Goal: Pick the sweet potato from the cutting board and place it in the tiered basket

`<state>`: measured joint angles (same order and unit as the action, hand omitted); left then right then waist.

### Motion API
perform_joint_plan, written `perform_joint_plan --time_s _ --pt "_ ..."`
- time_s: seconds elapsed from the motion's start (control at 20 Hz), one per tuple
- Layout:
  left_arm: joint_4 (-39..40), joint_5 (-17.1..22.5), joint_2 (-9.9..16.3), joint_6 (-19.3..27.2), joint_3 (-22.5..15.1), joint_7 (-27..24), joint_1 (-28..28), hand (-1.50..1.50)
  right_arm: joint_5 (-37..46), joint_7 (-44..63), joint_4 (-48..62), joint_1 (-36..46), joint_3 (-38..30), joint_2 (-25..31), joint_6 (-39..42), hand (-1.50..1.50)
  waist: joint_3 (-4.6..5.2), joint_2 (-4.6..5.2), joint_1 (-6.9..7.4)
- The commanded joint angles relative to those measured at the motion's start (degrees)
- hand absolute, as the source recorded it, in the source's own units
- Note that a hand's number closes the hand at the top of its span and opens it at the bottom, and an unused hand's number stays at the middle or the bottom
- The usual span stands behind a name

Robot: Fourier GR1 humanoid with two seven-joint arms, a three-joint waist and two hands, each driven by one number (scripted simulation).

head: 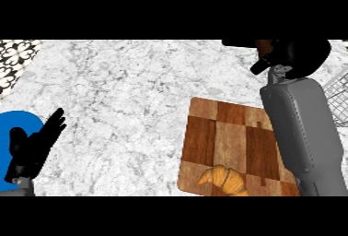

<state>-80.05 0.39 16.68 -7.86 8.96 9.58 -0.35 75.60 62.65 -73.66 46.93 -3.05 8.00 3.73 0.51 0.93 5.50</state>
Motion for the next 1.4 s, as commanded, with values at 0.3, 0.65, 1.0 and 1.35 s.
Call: perform_joint_plan --time_s 0.3,0.65,1.0,1.35 --pt "0.7 0.0 -0.7 0.4 -0.1 0.9 -1.0 0.0 15.6 14.2 16.8 19.4 -6.1 -2.0 -9.5 1.5 -0.43 0.16 -1.5" --pt "1.9 0.7 1.2 -0.2 2.2 0.1 -2.0 0.0 17.0 6.0 28.5 23.6 -13.5 4.5 -18.5 1.5 -0.49 0.36 -2.13" --pt "4.6 0.0 -0.1 -0.2 1.5 -2.1 -1.7 0.0 15.4 -4.4 39.2 25.2 -19.5 14.6 -25.3 1.5 -0.5 0.69 -2.55" --pt "1.1 1.0 0.0 -0.3 1.7 1.4 -1.9 0.0 5.5 -16.5 42.9 25.4 -27.1 19.3 -38.3 1.5 -0.63 0.49 -2.17"
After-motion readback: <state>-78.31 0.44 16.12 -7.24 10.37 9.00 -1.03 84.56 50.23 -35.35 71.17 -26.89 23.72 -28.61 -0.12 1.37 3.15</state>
